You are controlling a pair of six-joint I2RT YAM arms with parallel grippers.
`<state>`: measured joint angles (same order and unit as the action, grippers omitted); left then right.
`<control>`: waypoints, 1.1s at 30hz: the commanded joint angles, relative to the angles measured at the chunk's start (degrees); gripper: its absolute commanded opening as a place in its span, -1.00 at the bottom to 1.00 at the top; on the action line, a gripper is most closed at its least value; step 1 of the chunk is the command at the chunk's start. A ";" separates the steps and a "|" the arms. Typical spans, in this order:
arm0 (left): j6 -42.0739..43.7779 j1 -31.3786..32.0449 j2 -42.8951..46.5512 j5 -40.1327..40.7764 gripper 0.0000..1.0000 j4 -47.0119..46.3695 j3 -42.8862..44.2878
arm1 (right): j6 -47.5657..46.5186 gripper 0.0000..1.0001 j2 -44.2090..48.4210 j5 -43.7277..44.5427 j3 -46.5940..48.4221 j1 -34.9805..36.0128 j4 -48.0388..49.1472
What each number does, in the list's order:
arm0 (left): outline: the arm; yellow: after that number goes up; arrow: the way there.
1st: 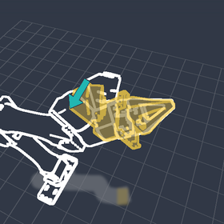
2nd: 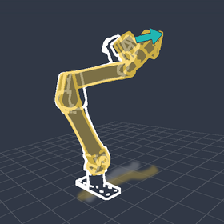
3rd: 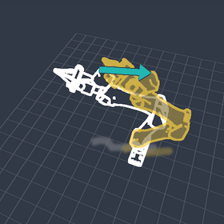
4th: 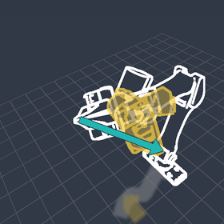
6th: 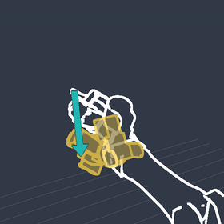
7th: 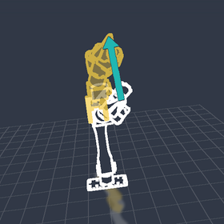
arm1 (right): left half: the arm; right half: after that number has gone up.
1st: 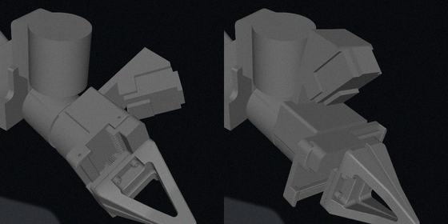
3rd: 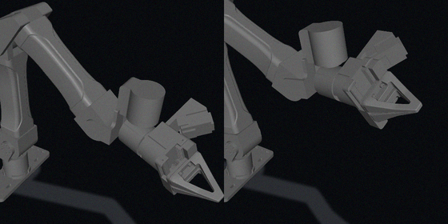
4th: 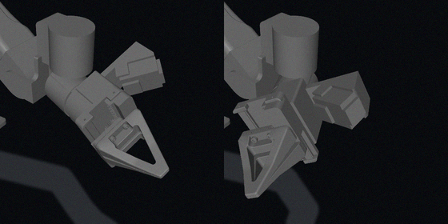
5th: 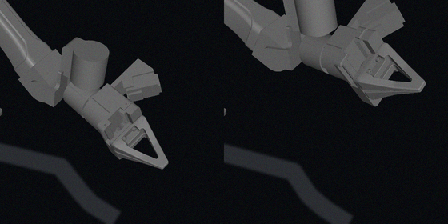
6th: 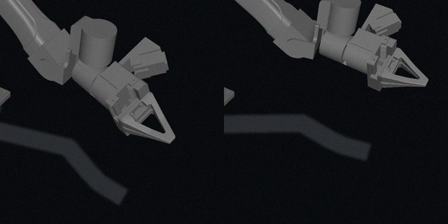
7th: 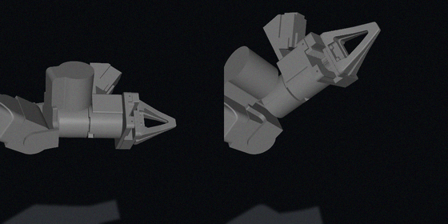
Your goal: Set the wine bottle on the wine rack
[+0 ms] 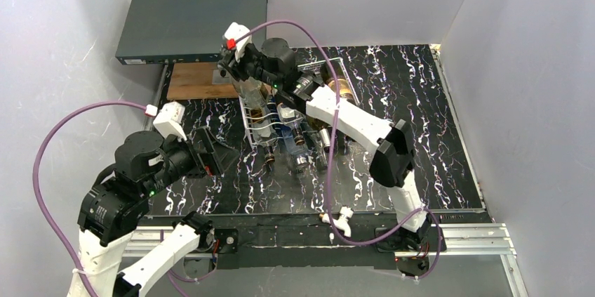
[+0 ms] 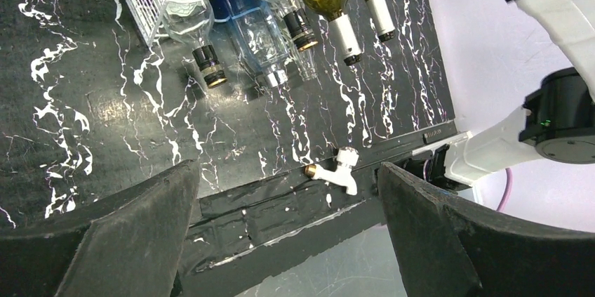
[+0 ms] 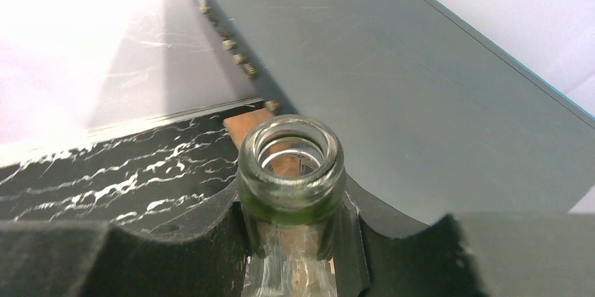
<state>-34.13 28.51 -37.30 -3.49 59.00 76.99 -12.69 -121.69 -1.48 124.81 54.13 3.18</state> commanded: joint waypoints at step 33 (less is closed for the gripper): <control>-21.08 0.05 -10.71 -0.86 0.97 2.40 -0.81 | -22.95 -0.97 35.73 -10.99 -56.83 8.51 14.73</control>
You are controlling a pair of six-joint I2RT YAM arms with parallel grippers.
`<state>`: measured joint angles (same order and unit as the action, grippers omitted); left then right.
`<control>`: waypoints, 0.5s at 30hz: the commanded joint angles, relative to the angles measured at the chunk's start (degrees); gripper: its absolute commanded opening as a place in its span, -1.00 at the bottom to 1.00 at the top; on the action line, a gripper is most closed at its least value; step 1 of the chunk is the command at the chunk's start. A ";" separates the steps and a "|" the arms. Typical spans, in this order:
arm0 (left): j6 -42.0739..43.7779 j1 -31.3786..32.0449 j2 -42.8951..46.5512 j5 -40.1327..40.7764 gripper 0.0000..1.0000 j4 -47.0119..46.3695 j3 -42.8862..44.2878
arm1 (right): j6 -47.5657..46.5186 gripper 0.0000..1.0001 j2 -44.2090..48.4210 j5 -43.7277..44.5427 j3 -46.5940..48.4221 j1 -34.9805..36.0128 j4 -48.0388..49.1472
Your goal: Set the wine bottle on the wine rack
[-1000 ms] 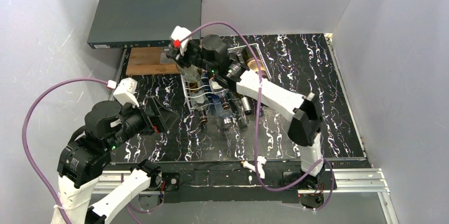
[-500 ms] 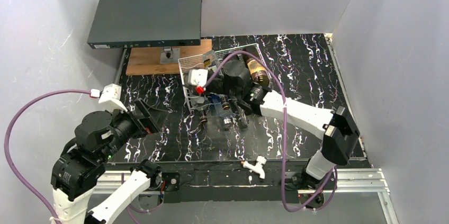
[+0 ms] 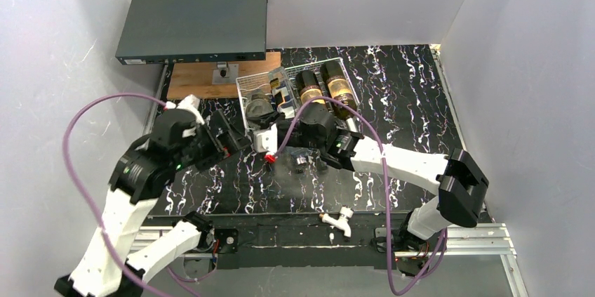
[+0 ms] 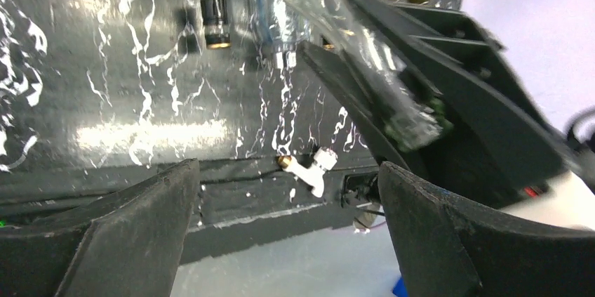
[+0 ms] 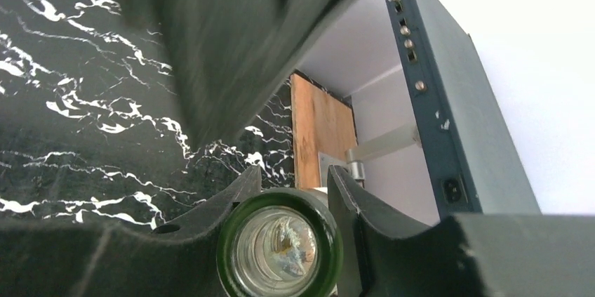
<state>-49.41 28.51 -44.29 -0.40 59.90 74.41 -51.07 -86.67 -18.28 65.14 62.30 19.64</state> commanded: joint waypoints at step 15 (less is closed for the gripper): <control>-6.60 -0.12 17.27 6.27 0.97 -17.29 -19.05 | 57.86 -0.97 -4.21 24.70 15.20 0.32 -9.67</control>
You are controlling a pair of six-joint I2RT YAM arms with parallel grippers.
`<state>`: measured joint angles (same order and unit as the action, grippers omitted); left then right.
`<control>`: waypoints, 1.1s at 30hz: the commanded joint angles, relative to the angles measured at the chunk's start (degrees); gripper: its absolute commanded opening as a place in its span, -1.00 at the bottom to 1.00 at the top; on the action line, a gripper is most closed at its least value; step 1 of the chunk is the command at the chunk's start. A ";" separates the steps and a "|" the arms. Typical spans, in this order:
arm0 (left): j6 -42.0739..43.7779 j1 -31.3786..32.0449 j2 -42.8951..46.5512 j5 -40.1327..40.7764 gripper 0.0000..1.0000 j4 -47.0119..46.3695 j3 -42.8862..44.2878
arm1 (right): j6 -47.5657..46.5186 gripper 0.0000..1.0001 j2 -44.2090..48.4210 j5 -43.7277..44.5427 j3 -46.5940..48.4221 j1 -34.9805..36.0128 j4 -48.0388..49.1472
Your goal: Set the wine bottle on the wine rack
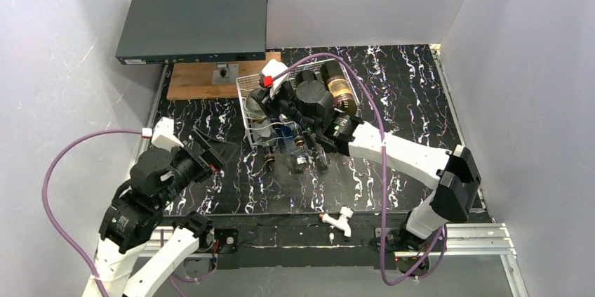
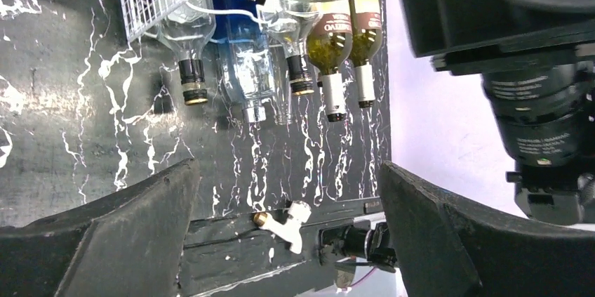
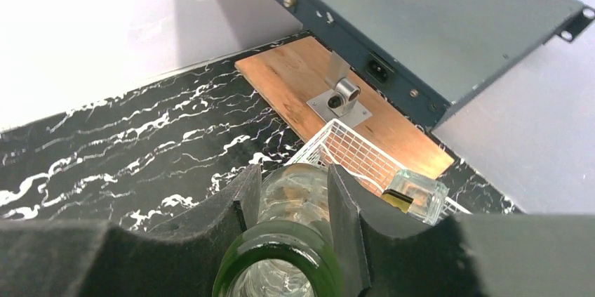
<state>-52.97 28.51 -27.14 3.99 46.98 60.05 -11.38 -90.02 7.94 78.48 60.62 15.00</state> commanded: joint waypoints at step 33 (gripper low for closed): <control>-12.16 -12.20 -18.57 -2.83 0.97 -11.42 1.81 | 4.92 -0.97 5.70 -7.58 -10.74 2.04 3.34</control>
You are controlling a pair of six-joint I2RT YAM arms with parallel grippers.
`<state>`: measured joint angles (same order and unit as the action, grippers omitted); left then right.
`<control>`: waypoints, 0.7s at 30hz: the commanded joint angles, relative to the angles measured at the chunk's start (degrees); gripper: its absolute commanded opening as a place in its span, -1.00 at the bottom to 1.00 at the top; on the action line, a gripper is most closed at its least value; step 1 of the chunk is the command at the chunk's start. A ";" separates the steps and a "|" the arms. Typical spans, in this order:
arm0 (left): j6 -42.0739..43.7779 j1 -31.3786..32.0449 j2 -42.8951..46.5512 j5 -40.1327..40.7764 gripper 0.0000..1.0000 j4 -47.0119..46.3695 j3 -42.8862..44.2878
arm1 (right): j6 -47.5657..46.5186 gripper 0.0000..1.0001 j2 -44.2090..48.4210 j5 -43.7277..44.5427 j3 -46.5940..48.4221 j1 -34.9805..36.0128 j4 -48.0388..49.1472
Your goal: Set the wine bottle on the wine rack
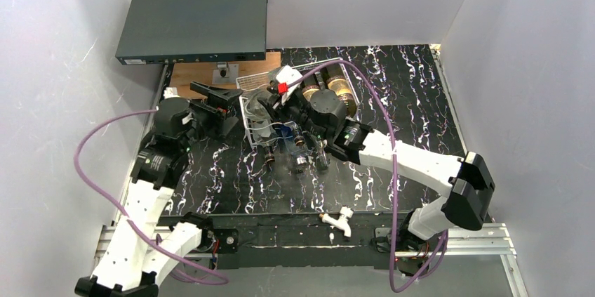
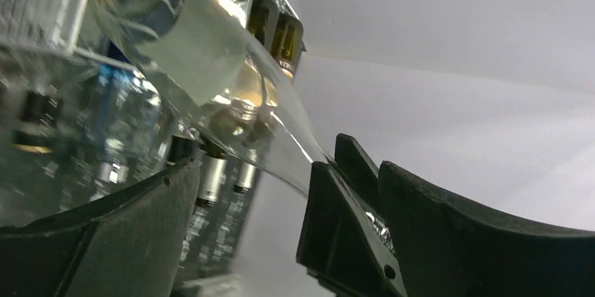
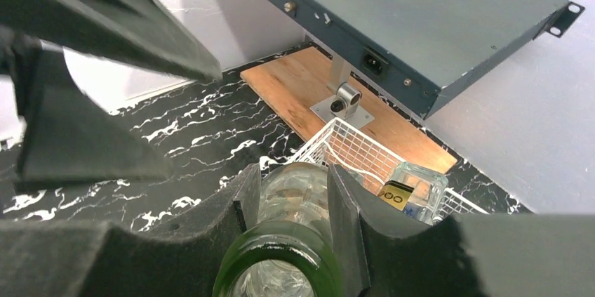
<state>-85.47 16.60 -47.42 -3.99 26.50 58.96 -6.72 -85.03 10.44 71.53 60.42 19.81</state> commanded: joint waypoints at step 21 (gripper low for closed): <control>8.26 -0.68 3.00 -6.24 0.97 11.14 -2.23 | -4.11 -0.97 -0.01 -14.63 -6.31 2.26 -0.39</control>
<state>-67.40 16.56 -48.75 -8.01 35.77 60.29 -16.05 -84.38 3.38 67.40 60.55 24.14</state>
